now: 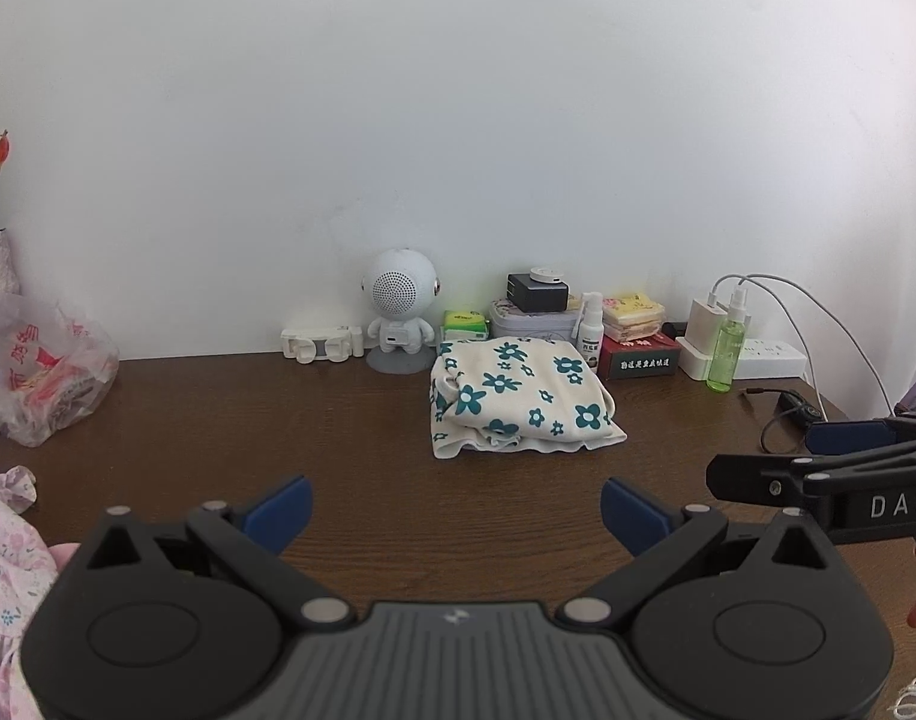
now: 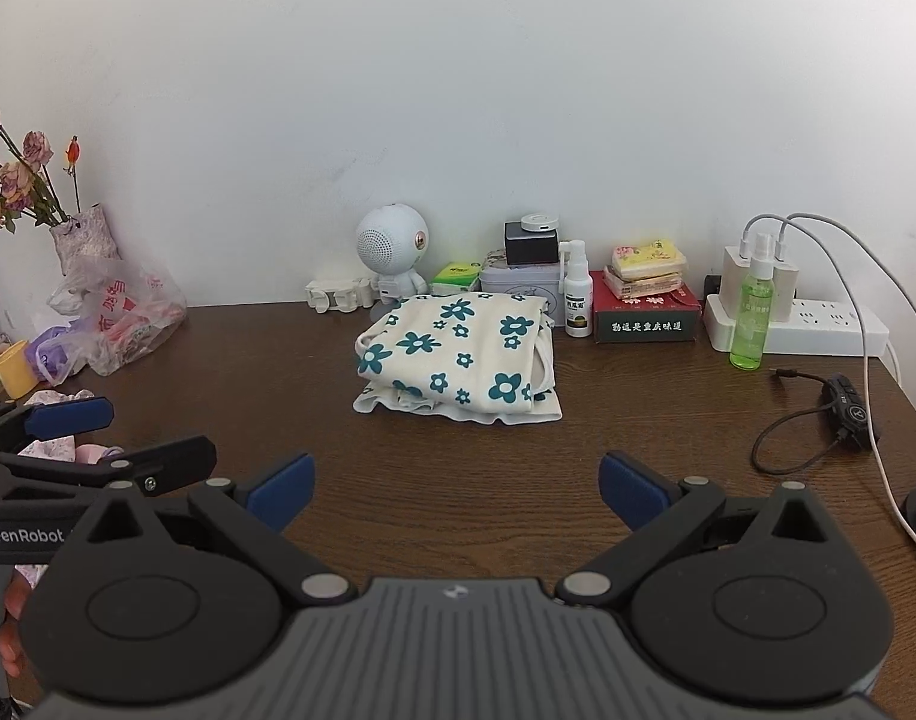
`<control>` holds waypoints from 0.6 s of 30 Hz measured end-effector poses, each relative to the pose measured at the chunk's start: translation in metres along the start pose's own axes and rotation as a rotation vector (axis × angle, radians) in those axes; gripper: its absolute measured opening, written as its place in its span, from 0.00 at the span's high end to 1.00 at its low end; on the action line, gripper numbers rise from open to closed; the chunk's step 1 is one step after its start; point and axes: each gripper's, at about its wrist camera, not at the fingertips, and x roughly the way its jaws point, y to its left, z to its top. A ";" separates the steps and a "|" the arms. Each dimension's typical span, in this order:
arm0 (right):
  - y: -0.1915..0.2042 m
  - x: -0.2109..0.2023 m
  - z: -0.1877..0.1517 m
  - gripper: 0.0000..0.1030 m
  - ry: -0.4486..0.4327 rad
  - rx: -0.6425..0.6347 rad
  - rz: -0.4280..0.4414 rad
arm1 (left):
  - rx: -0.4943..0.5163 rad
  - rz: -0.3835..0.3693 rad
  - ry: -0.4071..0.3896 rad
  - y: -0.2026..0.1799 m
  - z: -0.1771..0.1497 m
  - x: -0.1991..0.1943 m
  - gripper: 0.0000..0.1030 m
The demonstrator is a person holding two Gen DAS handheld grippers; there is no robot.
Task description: Fold clothes
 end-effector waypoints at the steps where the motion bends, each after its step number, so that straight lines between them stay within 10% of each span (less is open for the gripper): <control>1: 0.000 -0.004 -0.002 0.00 0.000 0.001 0.000 | 0.002 -0.001 0.003 -0.001 -0.003 -0.004 0.00; 18: 0.017 -0.092 -0.066 0.00 -0.005 -0.038 -0.015 | -0.009 -0.009 -0.005 -0.013 -0.050 -0.102 0.00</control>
